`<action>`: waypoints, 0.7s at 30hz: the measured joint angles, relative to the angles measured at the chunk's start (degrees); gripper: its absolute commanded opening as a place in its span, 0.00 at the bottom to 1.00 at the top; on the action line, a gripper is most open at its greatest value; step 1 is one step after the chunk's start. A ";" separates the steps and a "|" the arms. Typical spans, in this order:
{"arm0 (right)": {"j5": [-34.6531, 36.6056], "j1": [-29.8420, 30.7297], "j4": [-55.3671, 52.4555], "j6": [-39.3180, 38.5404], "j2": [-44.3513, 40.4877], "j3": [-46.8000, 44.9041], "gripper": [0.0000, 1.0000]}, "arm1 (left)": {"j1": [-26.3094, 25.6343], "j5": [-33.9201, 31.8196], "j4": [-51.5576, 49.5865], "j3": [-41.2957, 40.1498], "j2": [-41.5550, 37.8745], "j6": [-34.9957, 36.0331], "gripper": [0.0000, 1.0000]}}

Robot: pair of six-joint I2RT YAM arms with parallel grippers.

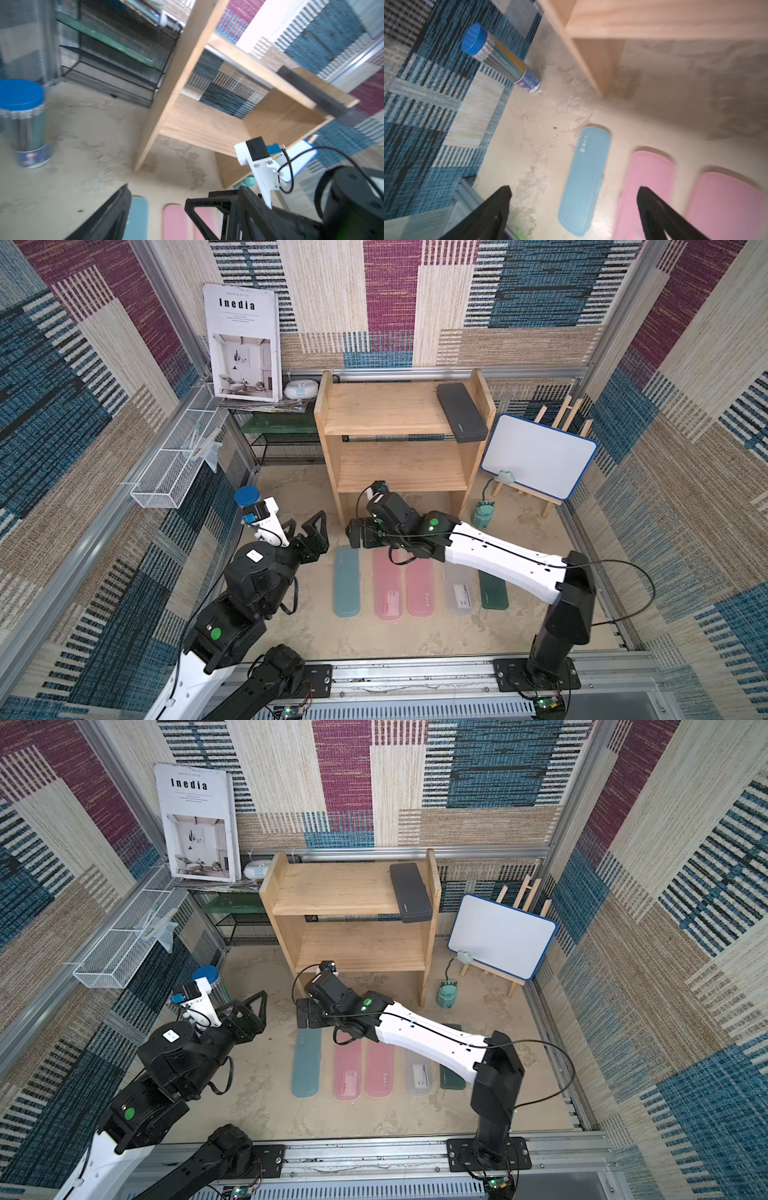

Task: Remove the pencil cases from the shelf
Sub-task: Pick up the pencil case from the shelf.

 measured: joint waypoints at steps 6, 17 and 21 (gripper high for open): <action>17.68 -0.31 -1.40 -4.11 -19.91 -14.45 0.99 | 0.02 17.11 10.36 9.25 16.48 -6.69 0.92; 31.82 -3.32 -5.86 -1.88 -43.69 -24.48 0.99 | -0.44 33.88 28.44 26.43 43.50 -19.74 0.95; 33.44 -3.52 -7.93 -1.53 -43.23 -22.51 0.99 | -1.86 36.44 30.69 34.47 51.54 -22.25 0.96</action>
